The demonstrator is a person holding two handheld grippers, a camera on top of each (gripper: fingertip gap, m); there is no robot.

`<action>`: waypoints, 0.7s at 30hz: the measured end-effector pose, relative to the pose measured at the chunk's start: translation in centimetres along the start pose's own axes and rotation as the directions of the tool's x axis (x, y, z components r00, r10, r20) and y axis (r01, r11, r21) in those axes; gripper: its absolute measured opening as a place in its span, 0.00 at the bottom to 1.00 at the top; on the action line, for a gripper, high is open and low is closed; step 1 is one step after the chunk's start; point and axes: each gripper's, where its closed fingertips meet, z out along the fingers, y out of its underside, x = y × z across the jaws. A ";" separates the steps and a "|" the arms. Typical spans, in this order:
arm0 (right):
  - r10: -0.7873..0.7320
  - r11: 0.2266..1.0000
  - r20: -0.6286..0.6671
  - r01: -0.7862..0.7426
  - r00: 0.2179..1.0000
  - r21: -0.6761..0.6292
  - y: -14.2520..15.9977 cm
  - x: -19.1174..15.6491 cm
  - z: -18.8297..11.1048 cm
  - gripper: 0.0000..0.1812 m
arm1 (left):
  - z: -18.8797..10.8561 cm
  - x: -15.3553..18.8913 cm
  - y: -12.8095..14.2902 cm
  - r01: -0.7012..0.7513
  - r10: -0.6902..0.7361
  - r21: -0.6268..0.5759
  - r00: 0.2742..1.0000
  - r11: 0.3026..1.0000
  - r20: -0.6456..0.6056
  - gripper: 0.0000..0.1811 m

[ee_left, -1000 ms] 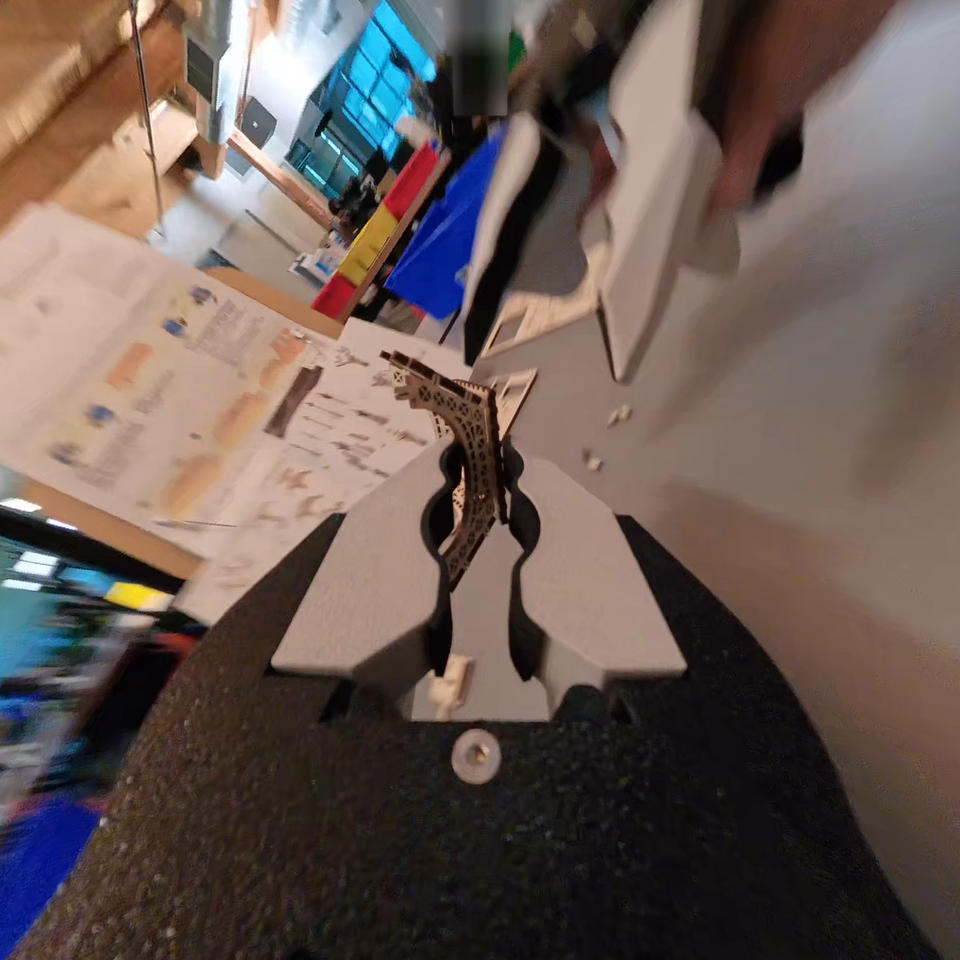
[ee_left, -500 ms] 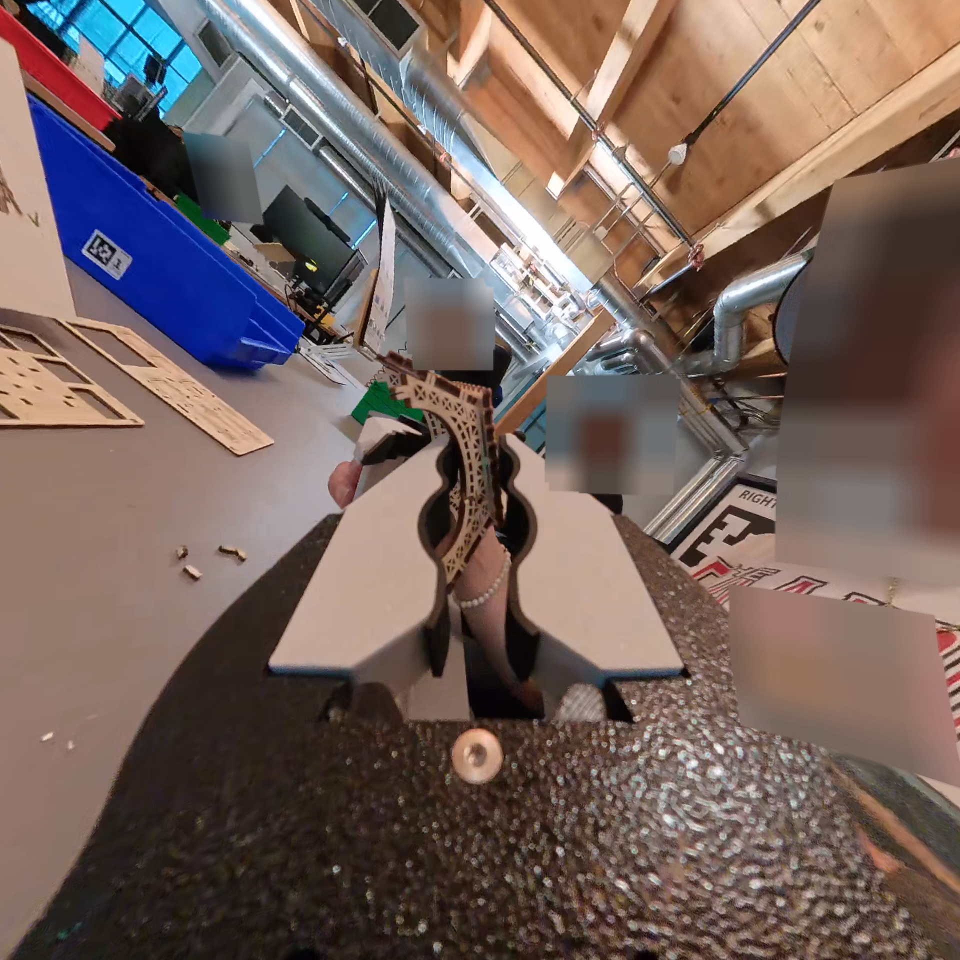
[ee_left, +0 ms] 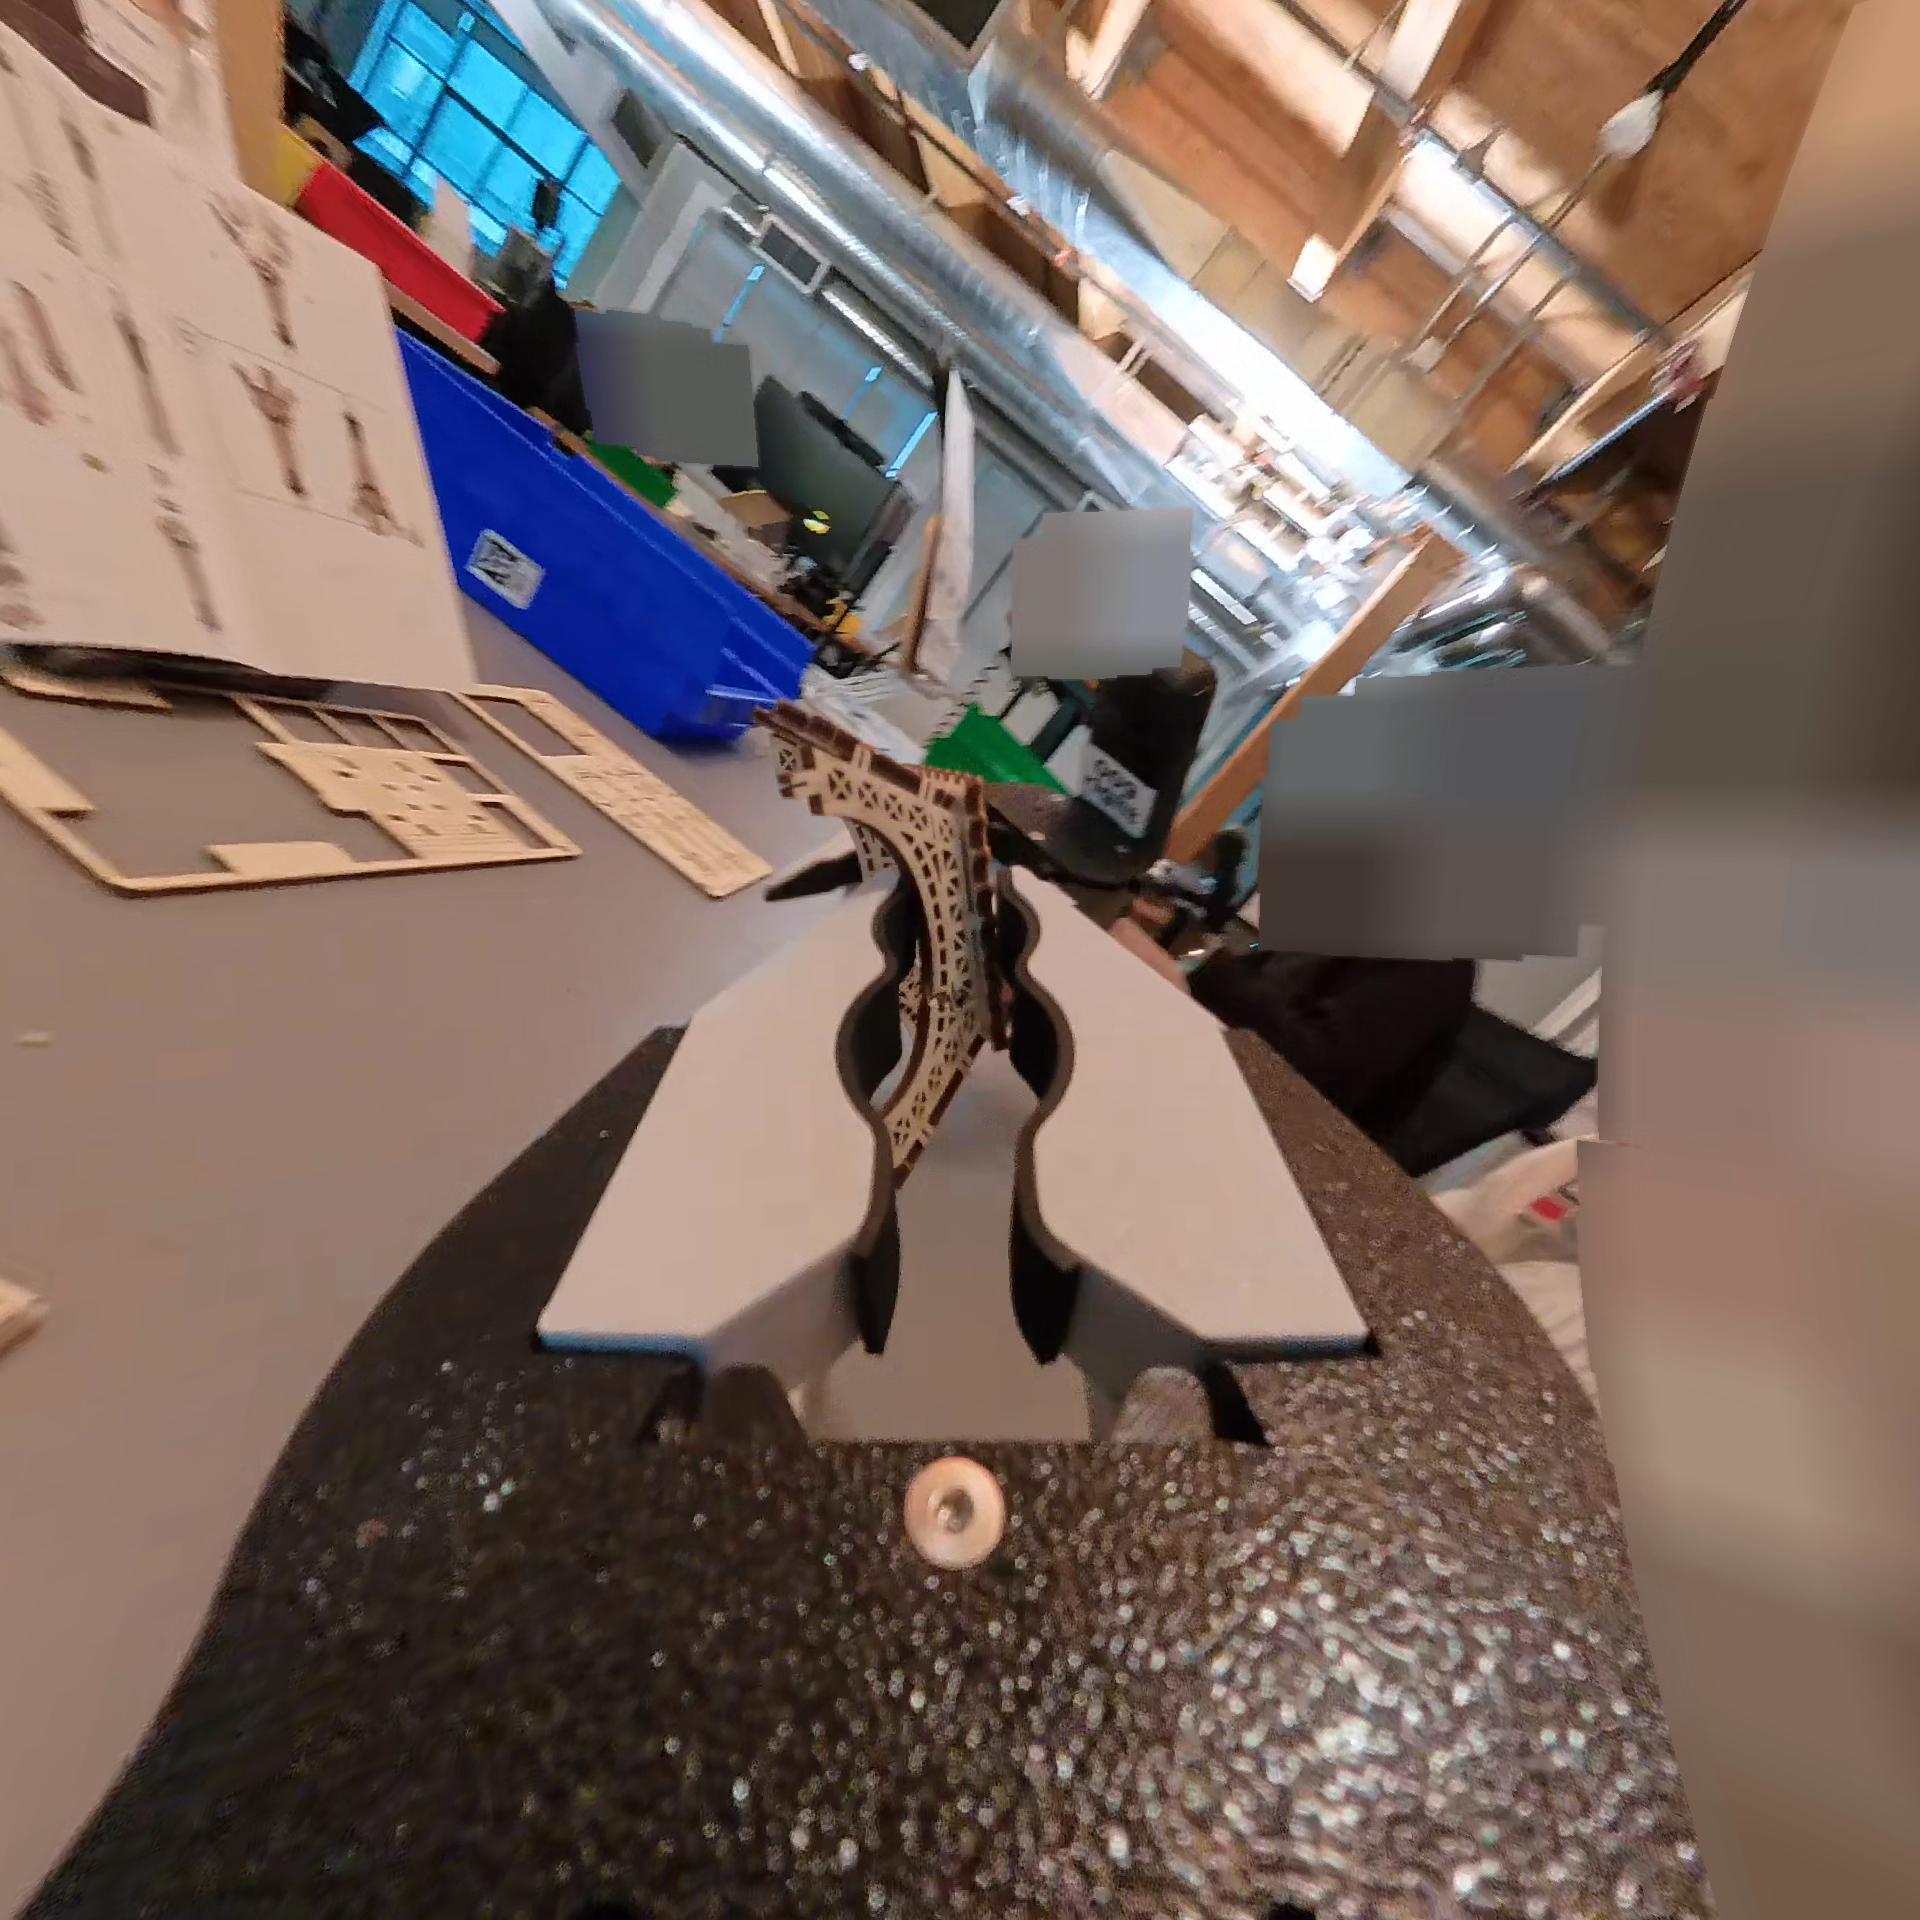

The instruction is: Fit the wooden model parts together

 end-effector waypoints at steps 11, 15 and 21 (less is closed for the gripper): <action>-0.033 0.963 -0.013 0.029 0.999 -0.266 4.8 -0.9 1.2 0.08 | -0.2 -2.7 -1.0 -0.358 0.364 -0.075 0.926 0.931 0.101 0.06; 0.054 0.958 -0.093 -0.078 0.994 -0.277 5.1 -0.5 1.9 0.10 | 0.0 -3.7 -1.9 -0.383 0.387 -0.054 0.916 0.922 0.106 0.06; 0.081 0.949 -0.133 -0.118 0.988 -0.293 5.7 -0.6 2.0 0.07 | 0.0 -4.1 -2.1 -0.408 0.412 -0.057 0.904 0.911 0.110 0.06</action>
